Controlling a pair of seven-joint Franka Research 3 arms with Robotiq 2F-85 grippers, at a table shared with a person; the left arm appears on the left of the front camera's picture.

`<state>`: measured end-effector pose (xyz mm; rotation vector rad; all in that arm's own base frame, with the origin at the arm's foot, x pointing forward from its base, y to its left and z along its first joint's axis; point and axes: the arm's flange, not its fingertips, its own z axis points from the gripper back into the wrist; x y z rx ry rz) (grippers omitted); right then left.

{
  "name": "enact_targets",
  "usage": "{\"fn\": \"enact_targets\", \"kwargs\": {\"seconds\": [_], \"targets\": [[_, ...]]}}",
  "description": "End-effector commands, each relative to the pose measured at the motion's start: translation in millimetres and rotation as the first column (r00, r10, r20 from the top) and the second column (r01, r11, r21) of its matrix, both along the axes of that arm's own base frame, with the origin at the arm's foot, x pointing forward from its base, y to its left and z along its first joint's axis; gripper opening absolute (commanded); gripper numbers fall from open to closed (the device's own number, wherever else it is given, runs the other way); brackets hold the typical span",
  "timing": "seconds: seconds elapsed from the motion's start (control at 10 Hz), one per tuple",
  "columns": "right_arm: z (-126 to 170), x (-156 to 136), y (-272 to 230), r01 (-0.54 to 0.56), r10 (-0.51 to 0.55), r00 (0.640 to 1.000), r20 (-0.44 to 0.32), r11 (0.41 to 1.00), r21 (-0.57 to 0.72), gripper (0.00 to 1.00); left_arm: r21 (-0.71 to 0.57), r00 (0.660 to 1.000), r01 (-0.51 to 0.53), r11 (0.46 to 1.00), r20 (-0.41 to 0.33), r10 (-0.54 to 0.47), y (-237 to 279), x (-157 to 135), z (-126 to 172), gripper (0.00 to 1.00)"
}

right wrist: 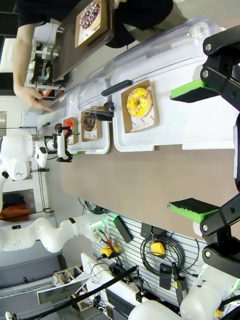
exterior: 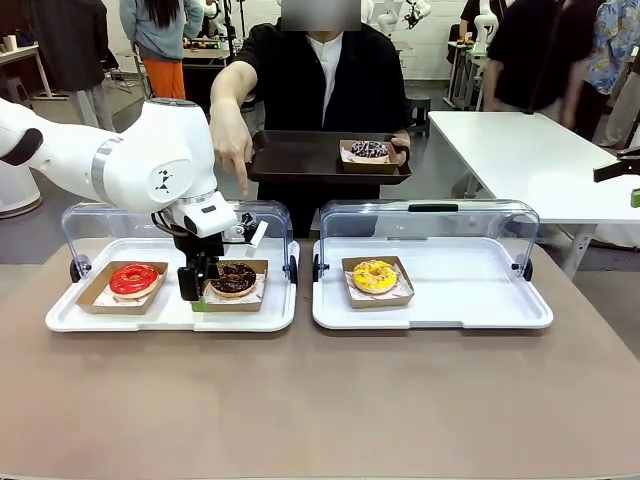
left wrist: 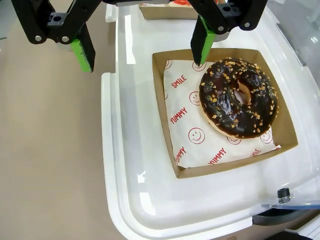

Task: Provide the desired donut to the person.
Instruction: Pick up and lift the Paper togo box containing the Donut pointed at by the person.

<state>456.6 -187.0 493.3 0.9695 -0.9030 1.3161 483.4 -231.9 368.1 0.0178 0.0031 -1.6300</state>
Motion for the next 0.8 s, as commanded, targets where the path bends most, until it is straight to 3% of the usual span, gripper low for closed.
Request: {"fn": "enact_targets", "kwargs": {"seconds": [0.0, 0.7], "targets": [[-0.2, 0.8, -0.1, 0.005, -0.005, 1.000, 0.002, 1.000, -0.001, 1.00, 0.000, 1.000, 0.000, 1.000, 0.000, 0.000, 0.0, 0.0, 0.0, 1.00], [-0.2, 0.8, -0.1, 0.005, -0.005, 1.000, 0.002, 1.000, -0.001, 1.00, -0.002, 0.999, -0.042, 0.999, 0.021, 0.042, 2.9, 21.5, -22.6, 1.00]]}}
